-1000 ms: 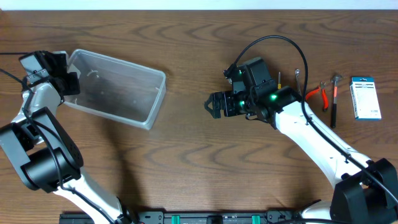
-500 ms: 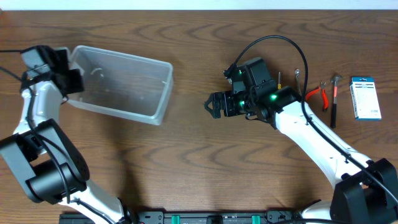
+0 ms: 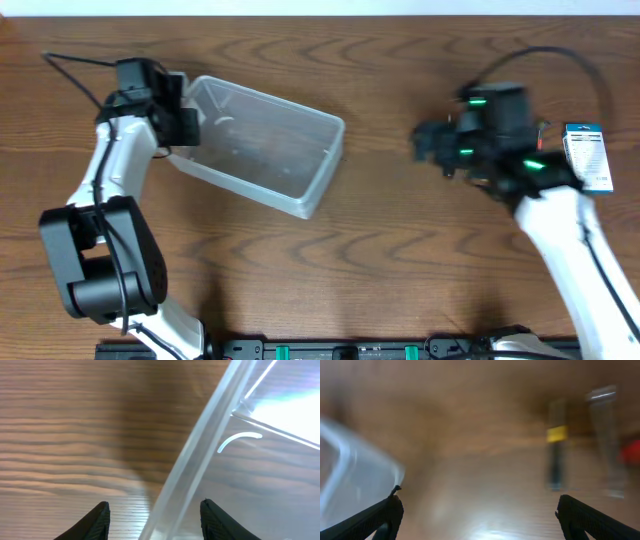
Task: Pack container
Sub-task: 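Slide the container right toward table center with the left gripper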
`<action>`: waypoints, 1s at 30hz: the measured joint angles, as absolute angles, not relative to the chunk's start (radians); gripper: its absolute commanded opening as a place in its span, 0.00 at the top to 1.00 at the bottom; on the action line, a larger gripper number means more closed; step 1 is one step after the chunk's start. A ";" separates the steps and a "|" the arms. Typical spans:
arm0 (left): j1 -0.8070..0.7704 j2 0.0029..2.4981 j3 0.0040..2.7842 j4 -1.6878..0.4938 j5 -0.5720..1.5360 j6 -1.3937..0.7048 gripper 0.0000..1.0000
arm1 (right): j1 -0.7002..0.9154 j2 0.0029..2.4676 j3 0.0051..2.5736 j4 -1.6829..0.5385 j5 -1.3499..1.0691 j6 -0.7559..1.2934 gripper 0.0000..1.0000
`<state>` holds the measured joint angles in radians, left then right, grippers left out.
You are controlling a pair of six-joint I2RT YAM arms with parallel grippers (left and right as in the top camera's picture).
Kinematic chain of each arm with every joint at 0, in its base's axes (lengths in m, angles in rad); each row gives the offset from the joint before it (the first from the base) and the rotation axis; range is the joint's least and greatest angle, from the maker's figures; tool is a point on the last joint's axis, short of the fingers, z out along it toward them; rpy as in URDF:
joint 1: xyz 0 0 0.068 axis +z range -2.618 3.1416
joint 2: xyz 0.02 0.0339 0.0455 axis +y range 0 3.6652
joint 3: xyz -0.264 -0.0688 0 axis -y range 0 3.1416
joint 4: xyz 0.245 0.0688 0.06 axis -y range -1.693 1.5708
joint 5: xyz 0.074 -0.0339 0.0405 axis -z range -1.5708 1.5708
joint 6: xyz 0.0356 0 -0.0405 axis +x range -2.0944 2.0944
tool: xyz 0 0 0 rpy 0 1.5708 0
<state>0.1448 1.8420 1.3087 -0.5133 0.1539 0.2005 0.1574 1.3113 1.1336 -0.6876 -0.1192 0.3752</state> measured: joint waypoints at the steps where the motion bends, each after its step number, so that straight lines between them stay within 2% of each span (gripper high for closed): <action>1: 0.126 1.842 1.309 -0.521 0.154 0.186 0.94 | 0.117 1.280 1.134 -0.696 -0.111 0.376 0.01; 7: 0.029 1.842 1.309 -0.528 0.110 0.116 0.94 | -0.017 1.150 1.137 -0.756 -0.091 0.374 0.01; 18: -0.163 1.842 1.309 -0.532 -0.194 -0.096 0.94 | -0.020 1.129 1.137 -0.837 -0.099 0.371 0.01; 30: -0.178 1.842 1.304 -0.582 -0.309 -0.379 0.94 | -0.020 1.129 1.137 -0.858 -0.116 0.356 0.01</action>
<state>-0.1780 1.8420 1.3041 -0.5823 -0.3092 -0.3794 -0.0196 1.1286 1.1374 -0.8577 -0.1158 0.3561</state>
